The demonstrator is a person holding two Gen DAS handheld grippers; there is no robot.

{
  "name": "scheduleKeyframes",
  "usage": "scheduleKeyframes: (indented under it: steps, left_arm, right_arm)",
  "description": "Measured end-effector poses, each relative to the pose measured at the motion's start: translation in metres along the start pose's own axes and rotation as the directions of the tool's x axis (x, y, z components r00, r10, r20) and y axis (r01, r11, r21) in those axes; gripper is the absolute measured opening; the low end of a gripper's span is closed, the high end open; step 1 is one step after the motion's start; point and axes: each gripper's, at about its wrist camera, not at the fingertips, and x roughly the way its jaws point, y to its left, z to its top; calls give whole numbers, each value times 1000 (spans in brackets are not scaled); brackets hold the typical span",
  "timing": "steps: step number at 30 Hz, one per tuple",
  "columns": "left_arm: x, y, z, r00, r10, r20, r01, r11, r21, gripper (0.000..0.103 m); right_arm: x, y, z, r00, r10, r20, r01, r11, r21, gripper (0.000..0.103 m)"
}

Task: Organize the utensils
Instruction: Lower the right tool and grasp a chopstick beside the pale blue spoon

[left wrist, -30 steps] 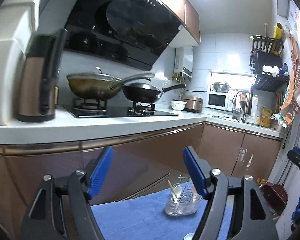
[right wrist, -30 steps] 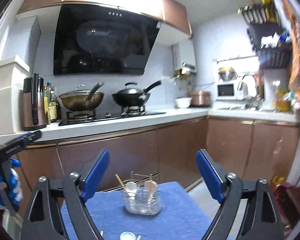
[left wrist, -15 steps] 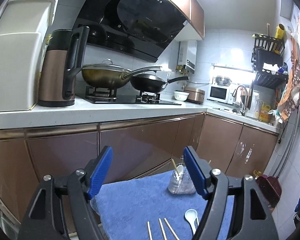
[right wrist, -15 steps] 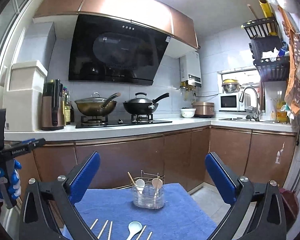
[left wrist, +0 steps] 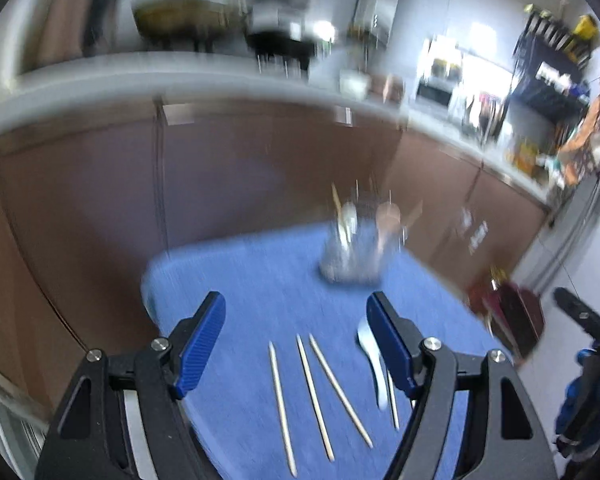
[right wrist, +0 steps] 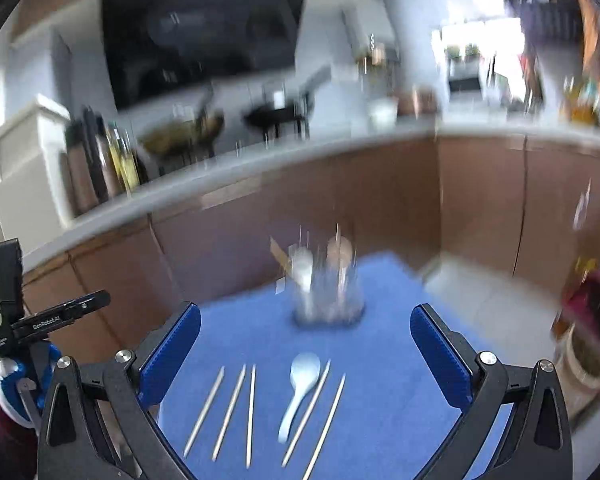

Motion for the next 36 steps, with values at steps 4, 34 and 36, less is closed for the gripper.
scheduleKeyframes:
  steps: [4,34,36]
  left_arm:
    - [58,-1,-20,981,-47,-190,42,999,-30,71]
    - [237,4,-54,783,-40,-621,-22,995,-93,21]
    - [241,1,-54,780,-28,-625,-29,996,-80,20]
  right_arm:
    - [61,-16,-22,973,68,-219,-49,995,92,83]
    - [282,-12,-106,675,-28,-738,56,998,14,15]
    - [285,-10,-105,667,-38,-744,60,998,3,13]
